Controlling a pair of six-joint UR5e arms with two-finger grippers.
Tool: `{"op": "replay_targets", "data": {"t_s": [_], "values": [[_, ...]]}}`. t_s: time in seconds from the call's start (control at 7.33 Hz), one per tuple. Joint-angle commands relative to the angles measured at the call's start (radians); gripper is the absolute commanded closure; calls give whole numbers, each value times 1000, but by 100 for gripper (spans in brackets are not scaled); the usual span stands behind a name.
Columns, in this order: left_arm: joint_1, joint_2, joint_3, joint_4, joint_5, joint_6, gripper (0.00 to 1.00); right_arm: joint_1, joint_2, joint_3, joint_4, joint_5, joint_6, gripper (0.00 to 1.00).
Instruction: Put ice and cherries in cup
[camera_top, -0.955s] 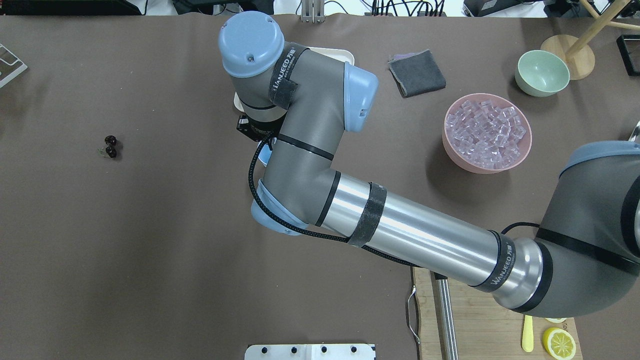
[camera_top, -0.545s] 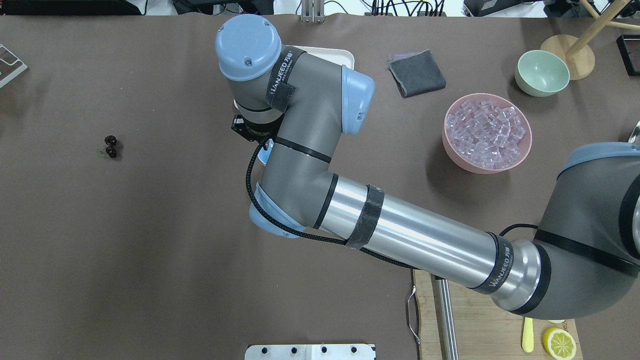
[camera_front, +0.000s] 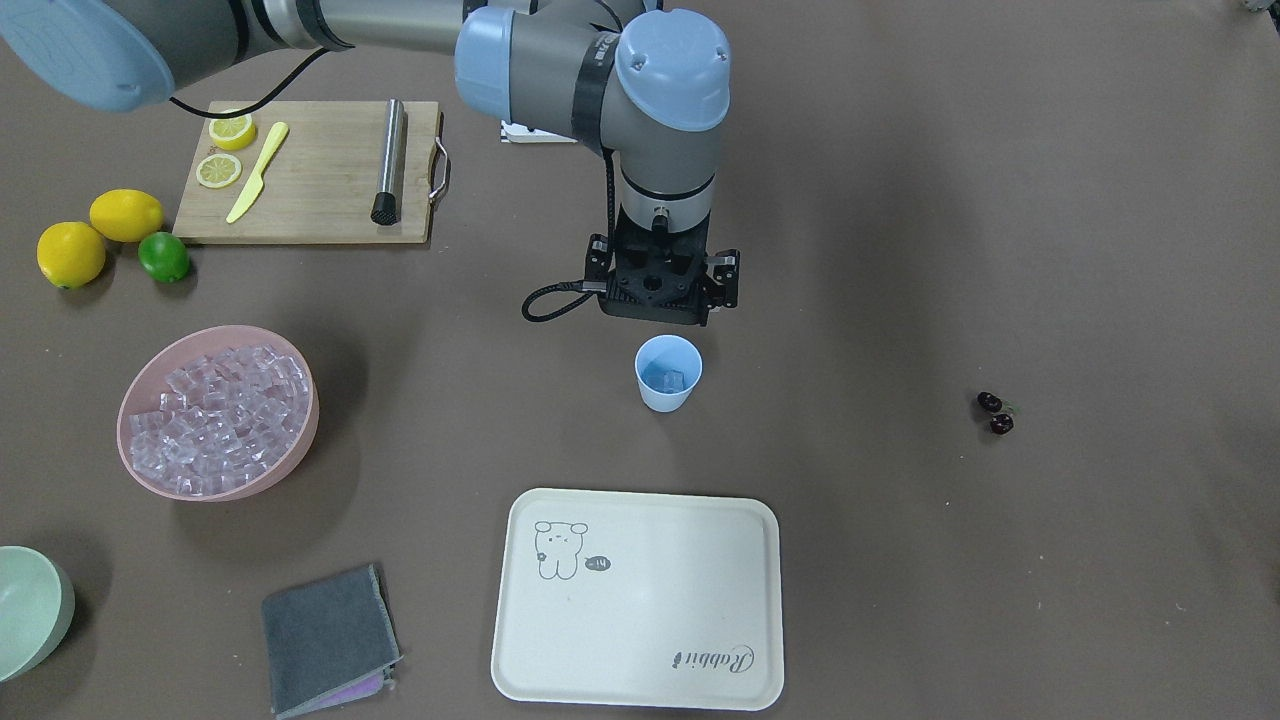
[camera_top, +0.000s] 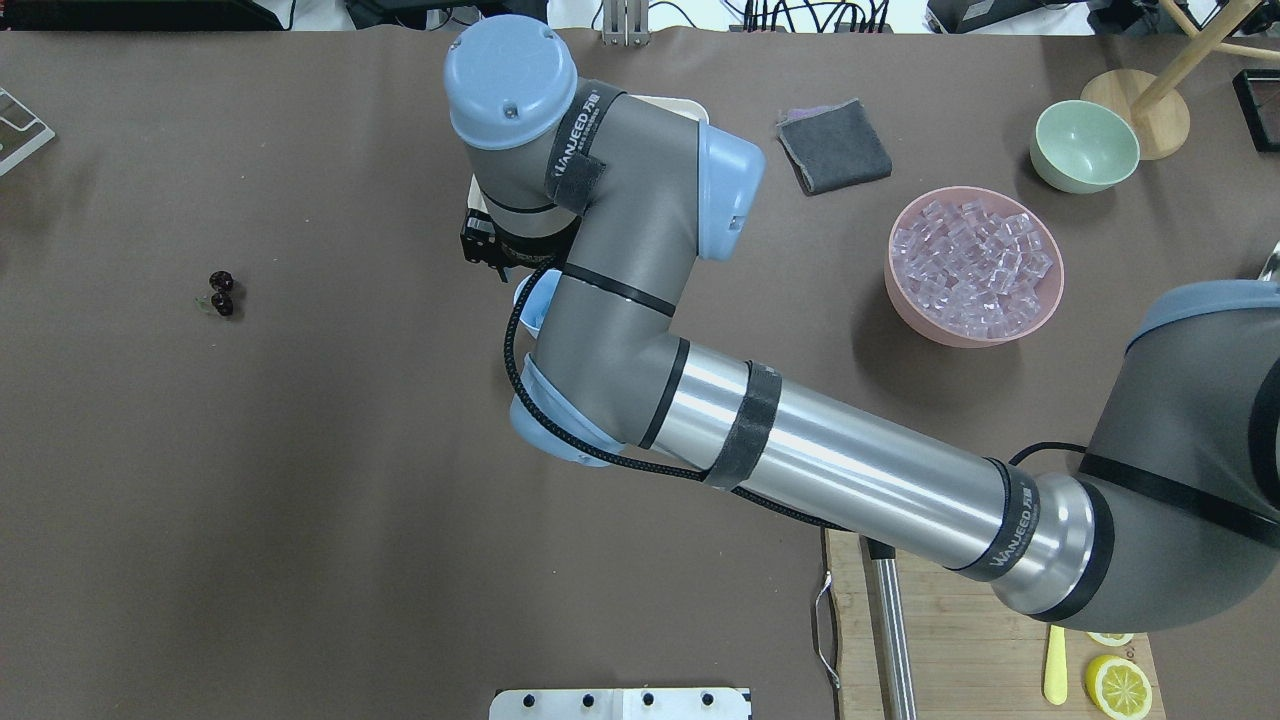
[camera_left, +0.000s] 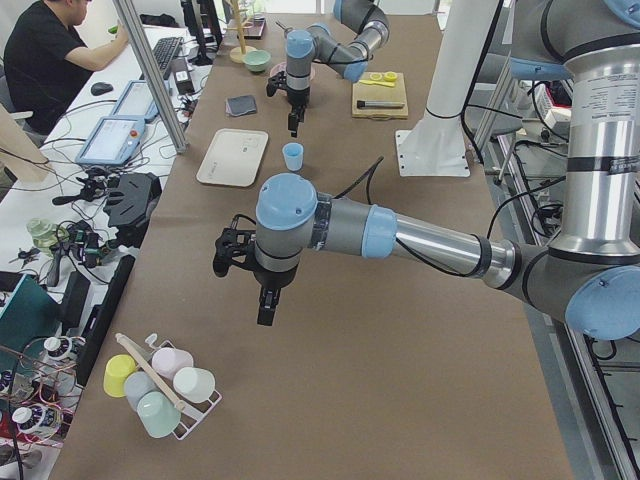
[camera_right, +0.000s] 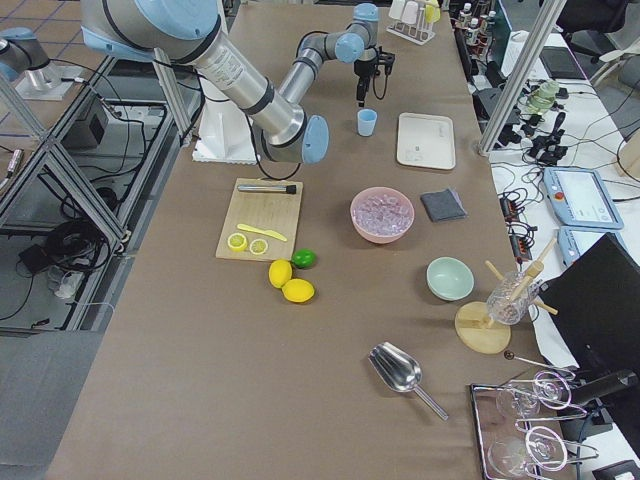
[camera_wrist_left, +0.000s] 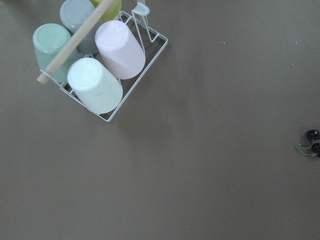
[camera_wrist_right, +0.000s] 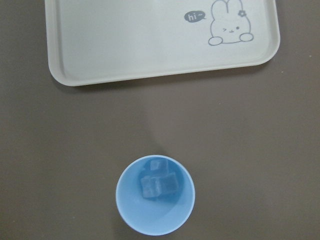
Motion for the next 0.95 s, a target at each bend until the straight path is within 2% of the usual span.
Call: {"op": "replay_targets", "data": {"t_s": [0.0, 0.14, 0.41, 0.55, 0.68, 0.82], "values": [[23, -44, 6, 4, 0, -4, 2, 134, -248, 254, -4, 106, -193, 1], [84, -85, 15, 4, 1, -26, 2, 273, -395, 347, -5, 219, -374, 1], [203, -162, 21, -26, 5, -176, 2, 540, -661, 450, -5, 371, -699, 1], [272, -178, 21, -59, 8, -225, 2, 664, -749, 454, -4, 440, -787, 1], [341, -185, 36, -127, 8, -250, 2, 790, -851, 454, -2, 456, -976, 1], [353, -211, 45, -207, 11, -253, 2, 904, -892, 435, -16, 471, -1148, 1]]}}
